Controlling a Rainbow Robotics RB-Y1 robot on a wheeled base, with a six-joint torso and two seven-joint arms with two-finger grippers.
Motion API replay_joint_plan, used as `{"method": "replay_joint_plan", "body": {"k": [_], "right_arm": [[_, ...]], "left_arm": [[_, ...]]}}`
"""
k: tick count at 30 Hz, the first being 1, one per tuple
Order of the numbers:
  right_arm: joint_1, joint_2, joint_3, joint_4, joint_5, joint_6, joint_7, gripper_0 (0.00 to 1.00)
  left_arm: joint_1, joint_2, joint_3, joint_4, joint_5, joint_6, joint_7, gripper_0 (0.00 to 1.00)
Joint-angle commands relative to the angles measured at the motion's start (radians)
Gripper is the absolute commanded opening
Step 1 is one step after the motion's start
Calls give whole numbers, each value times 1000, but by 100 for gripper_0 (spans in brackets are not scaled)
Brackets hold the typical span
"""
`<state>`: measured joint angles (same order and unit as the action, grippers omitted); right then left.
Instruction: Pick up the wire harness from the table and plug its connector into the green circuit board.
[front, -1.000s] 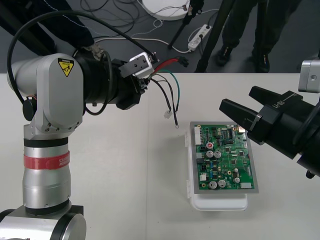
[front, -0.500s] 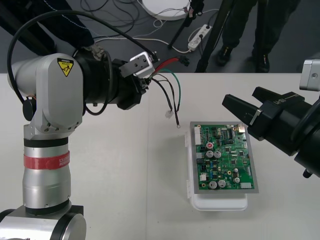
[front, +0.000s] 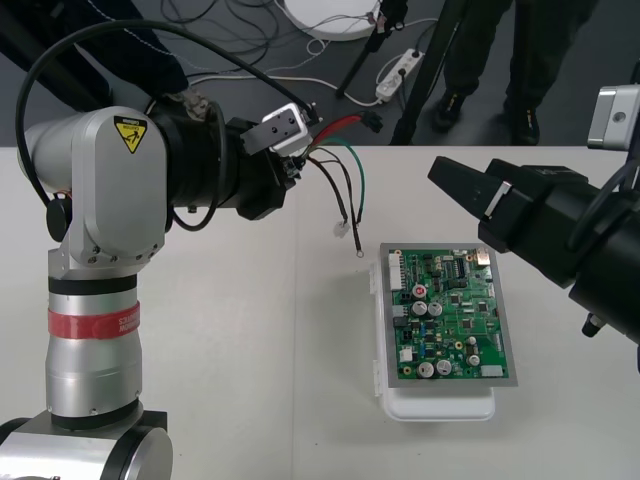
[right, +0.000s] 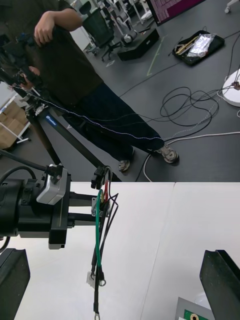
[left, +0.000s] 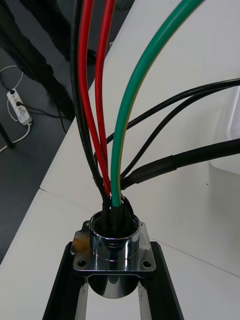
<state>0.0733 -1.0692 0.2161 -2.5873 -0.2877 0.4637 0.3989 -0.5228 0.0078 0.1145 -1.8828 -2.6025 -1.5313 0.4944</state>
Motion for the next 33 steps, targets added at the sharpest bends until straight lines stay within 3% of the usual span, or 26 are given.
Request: {"method": "replay_joint_plan", "body": {"k": [1, 16, 33], "right_arm": [[-104, 34, 52, -31, -8, 52, -58, 100], [-314, 141, 186, -31, 5, 167, -66, 100], [-425, 199, 243, 98, 45, 167, -66, 100]], "left_arm": [[-45, -25, -29, -42, 18, 42, 81, 0], [-45, -25, -50, -42, 22, 80, 141, 0], [-43, -25, -55, -42, 44, 82, 177, 0]]}}
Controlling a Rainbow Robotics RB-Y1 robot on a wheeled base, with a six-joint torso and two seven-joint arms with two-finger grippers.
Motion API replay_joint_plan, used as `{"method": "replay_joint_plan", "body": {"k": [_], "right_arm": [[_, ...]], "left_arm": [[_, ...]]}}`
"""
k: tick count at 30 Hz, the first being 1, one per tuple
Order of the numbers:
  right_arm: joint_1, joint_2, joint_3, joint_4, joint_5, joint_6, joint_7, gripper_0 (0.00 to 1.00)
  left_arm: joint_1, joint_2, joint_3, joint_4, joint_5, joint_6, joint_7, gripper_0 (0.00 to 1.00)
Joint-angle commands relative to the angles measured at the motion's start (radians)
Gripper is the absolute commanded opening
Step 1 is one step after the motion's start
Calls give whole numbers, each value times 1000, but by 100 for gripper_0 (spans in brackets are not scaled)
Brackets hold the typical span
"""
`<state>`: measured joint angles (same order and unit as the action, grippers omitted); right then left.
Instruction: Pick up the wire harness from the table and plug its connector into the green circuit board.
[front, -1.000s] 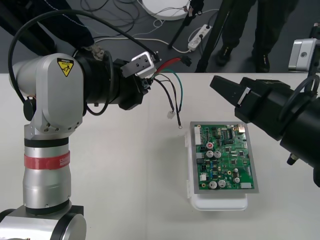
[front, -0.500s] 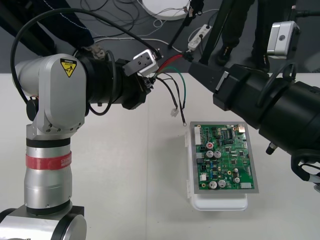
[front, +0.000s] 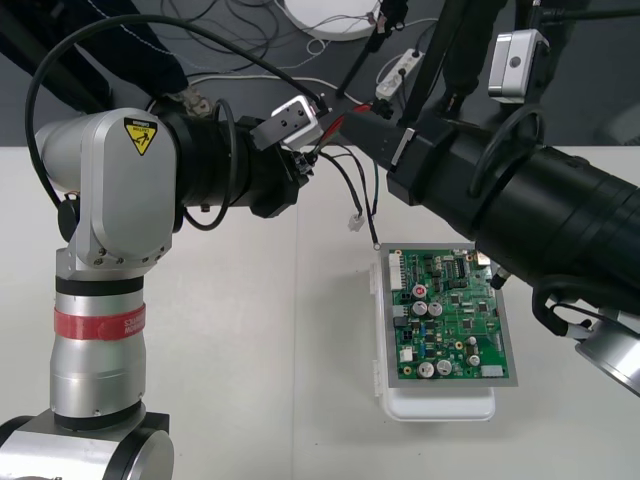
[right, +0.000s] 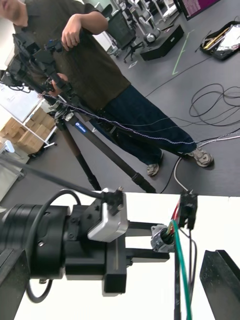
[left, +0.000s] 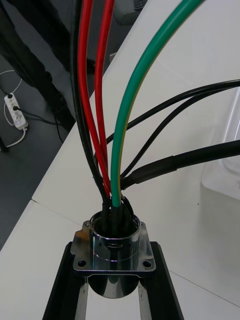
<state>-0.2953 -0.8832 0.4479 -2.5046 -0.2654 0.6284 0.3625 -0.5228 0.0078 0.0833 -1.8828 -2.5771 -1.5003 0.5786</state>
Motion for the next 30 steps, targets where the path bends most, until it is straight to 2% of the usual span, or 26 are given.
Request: {"method": "replay_joint_plan", "body": {"k": [1, 14, 30], "right_arm": [[-64, 13, 11, 26, 25, 2, -30, 100], [-133, 23, 11, 128, 32, 2, -34, 100], [-150, 69, 12, 182, 31, 5, -20, 100]], "left_arm": [[-43, -25, -23, -42, 18, 51, 95, 0], [-45, -25, -23, -42, 23, 54, 99, 0], [-43, -25, -22, -42, 23, 69, 96, 0]]}}
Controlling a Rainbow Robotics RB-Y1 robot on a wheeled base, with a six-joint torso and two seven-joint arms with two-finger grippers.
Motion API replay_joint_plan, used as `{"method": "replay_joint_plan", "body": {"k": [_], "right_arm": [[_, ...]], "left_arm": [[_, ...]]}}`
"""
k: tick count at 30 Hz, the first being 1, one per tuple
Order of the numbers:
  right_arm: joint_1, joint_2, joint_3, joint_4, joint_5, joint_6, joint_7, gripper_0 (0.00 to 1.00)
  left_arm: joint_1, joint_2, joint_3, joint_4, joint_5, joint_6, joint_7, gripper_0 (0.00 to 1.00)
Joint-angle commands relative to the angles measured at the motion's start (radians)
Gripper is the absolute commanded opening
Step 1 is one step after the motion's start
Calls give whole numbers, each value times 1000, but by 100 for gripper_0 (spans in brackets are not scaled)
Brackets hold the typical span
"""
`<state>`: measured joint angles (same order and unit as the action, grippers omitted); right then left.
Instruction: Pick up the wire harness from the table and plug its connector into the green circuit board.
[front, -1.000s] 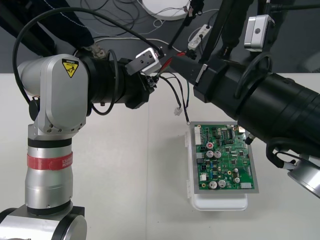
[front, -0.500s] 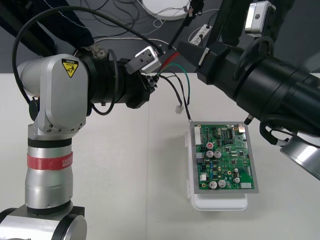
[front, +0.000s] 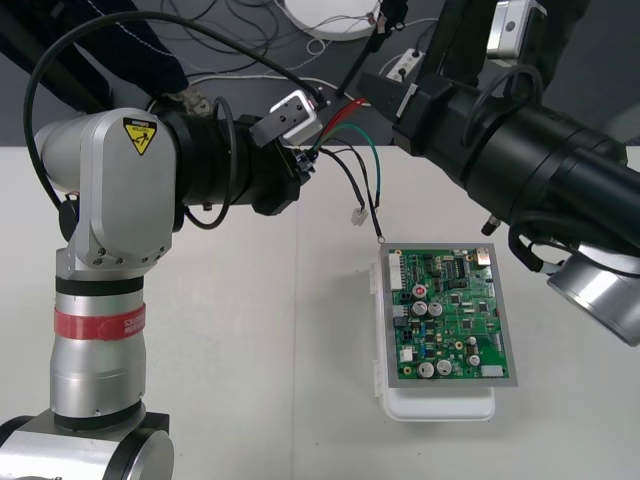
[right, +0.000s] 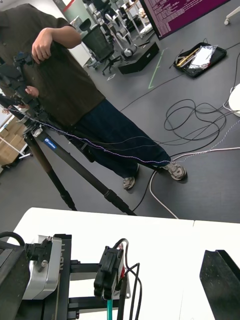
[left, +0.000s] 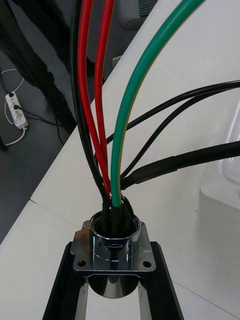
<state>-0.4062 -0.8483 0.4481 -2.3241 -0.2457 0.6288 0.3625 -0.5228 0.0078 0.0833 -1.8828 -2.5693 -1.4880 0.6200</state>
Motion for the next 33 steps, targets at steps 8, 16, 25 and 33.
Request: {"method": "replay_joint_plan", "body": {"k": [8, 16, 25, 33], "right_arm": [[-39, 60, 26, 6, 11, 6, -8, 100], [-39, 61, 43, 6, 11, 6, 0, 100], [-29, 71, 49, 6, 11, 6, 6, 100], [-31, 71, 53, 6, 11, 6, 6, 100]], "left_arm": [[-43, -25, -16, -42, 14, 57, 55, 0], [-43, -25, -13, -42, 14, 57, 53, 0], [-43, -25, -13, -42, 14, 57, 55, 0], [-43, -25, -11, -42, 17, 57, 56, 0]]}}
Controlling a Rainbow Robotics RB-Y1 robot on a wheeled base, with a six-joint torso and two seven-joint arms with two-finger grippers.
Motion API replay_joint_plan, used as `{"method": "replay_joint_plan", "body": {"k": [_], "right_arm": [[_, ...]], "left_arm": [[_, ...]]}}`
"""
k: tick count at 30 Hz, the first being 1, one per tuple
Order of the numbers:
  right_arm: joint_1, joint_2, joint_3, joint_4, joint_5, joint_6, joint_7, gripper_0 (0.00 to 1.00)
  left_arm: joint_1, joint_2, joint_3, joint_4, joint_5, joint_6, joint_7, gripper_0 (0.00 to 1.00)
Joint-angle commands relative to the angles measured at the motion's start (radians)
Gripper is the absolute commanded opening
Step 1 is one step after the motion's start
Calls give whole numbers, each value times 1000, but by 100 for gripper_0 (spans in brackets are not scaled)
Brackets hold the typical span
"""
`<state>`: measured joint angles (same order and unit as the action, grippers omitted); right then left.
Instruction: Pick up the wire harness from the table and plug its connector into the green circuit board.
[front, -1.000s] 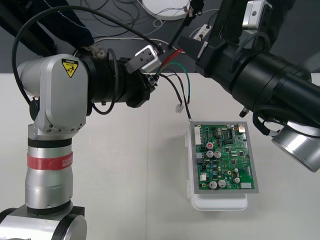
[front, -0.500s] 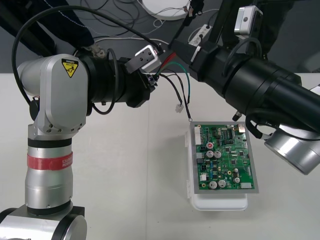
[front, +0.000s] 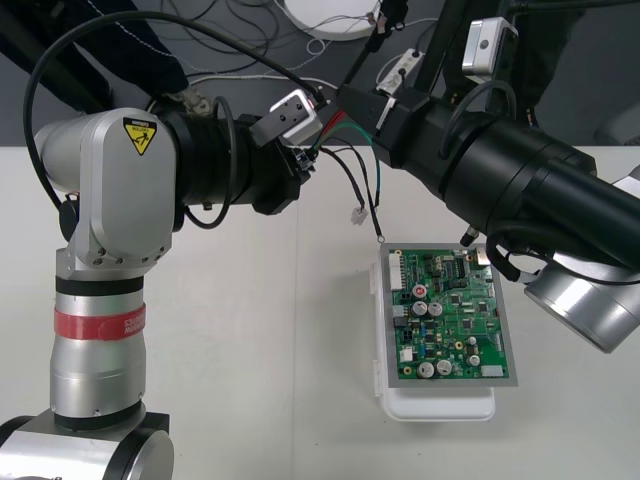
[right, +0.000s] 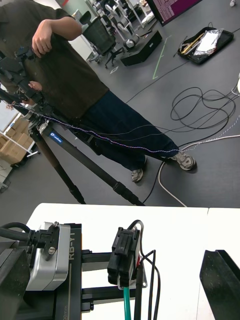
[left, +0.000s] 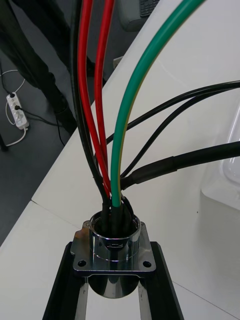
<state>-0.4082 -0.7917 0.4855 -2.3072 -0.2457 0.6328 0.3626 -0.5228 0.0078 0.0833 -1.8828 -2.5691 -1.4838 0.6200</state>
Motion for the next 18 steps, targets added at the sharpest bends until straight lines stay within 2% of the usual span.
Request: {"method": "replay_joint_plan", "body": {"k": [1, 18], "right_arm": [[-29, 14, 15, -9, 11, 2, 6, 100], [-37, -7, 15, -11, 13, 2, 6, 100]], "left_arm": [[-43, -25, -11, -42, 17, 53, 56, 0], [-43, -25, -5, -42, 35, 53, 53, 0]]}}
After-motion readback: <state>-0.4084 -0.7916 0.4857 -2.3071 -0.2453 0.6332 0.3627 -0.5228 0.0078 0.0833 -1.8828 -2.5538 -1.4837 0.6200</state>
